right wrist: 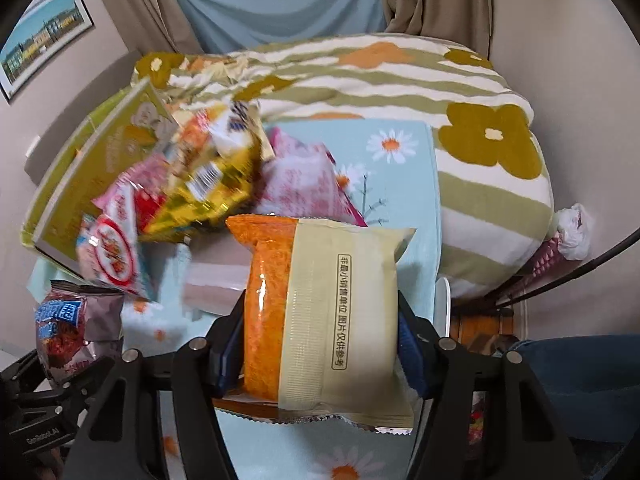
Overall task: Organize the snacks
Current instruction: 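Carry both held bags over the box and open both tools to drop them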
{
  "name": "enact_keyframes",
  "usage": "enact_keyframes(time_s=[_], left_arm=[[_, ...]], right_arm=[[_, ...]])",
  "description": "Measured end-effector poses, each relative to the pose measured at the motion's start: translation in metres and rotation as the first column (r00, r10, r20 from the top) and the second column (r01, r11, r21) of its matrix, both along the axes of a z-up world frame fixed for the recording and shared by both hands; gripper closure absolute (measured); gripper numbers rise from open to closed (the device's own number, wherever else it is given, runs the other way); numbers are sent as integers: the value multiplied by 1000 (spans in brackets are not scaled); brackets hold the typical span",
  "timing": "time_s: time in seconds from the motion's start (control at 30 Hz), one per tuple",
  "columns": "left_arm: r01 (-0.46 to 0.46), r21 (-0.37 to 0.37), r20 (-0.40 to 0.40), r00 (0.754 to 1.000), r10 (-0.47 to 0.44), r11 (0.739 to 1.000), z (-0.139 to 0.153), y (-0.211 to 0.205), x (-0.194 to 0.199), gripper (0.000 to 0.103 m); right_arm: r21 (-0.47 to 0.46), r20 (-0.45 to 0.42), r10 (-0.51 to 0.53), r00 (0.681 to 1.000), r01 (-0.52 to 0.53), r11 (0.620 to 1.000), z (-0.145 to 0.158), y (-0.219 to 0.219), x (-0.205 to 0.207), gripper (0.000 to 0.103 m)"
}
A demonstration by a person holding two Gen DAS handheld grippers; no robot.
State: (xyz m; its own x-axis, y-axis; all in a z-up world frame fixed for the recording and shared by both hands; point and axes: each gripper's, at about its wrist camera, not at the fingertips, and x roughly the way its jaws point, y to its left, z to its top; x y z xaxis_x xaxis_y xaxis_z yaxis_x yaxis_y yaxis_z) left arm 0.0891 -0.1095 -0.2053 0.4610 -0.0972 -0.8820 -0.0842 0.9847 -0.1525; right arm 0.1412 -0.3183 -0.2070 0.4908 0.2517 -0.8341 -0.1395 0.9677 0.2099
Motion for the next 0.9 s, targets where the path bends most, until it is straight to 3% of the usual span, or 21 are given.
enact_keyframes(time_s=[0.3, 0.5, 0.73, 0.9], left_arm=[[-28, 3, 137, 990, 27, 1000, 74, 49, 14, 32], [-27, 21, 211, 977, 22, 999, 116, 104, 48, 32], [-32, 20, 234, 972, 27, 999, 135, 183, 104, 32], [-6, 21, 210, 978, 2, 1000, 131, 237, 157, 32]], right_arm=[[44, 98, 68, 993, -73, 996, 63, 37, 0, 43], [82, 174, 88, 981, -103, 991, 106, 83, 22, 43], [123, 229, 92, 969, -123, 985, 139, 151, 59, 43], [135, 237, 91, 967, -125, 983, 150, 206, 92, 43]])
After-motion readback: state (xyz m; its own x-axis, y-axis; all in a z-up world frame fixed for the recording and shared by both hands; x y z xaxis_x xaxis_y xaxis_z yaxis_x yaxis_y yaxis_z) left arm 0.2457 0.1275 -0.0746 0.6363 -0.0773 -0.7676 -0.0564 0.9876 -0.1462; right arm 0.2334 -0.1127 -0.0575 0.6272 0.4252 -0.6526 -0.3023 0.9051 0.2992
